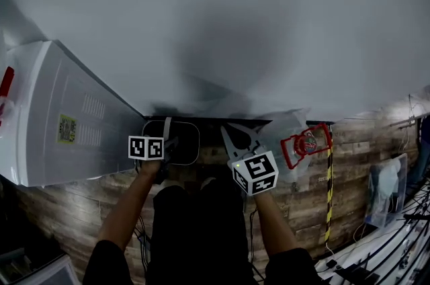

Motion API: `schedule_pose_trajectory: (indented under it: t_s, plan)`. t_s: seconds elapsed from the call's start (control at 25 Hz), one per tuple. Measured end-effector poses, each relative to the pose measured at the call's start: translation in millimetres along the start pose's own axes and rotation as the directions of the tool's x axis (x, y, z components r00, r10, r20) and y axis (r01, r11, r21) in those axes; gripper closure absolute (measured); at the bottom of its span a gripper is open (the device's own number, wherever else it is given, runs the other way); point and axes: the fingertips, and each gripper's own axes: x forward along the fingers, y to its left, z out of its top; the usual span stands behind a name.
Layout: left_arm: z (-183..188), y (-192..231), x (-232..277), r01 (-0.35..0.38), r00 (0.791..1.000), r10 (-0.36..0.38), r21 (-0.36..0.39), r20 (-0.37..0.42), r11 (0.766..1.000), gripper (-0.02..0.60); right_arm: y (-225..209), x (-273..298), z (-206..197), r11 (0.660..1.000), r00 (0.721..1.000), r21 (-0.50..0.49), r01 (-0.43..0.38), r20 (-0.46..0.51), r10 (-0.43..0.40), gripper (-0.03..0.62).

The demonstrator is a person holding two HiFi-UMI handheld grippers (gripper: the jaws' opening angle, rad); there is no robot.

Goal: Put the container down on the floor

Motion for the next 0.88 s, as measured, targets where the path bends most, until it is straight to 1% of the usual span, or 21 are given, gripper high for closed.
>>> schedule_pose_trajectory:
  t_s: [0.16, 0.32, 0.44, 0.56, 0.88]
  plan:
    - [-7.0, 12.3, 16.3, -0.003, 1.000, 0.003, 0.012, 0.001, 1.000, 0.569, -7.5, 5.0, -17.4, 1.000, 1.000, -0.010, 0.011, 0.014, -0.011, 0.583]
    - [-11.4, 23.2, 32.3, -0.001, 1.000, 0.001, 0.001, 0.016, 1.000, 0.569, -17.0, 11.1, -32.8, 1.000, 1.000, -0.015, 0.011, 0.026, -0.011, 0.583]
    - [-18.5, 31.1, 43.1, -0.008, 1.000, 0.008, 0.008, 0.018, 1.000, 0.569, -19.9, 14.0, -44.1, 1.000, 1.000, -0.021, 0.006, 0.031, -0.005, 0.583]
    - [-22.0, 34.5, 51.9, 0.005, 1.000, -0.005, -0.003, 0.029, 1.000, 0.569, -22.4, 18.5, -53.6, 0.999, 1.000, -0.040, 0.007, 0.029, -0.005, 0.583]
    - [-28.5, 44.4, 66.1, -0.001, 0.999, 0.002, -0.009, 0.038, 1.000, 0.569, -24.2, 26.3, -65.8, 0.998, 0.999, -0.056, -0.010, 0.032, 0.012, 0.583]
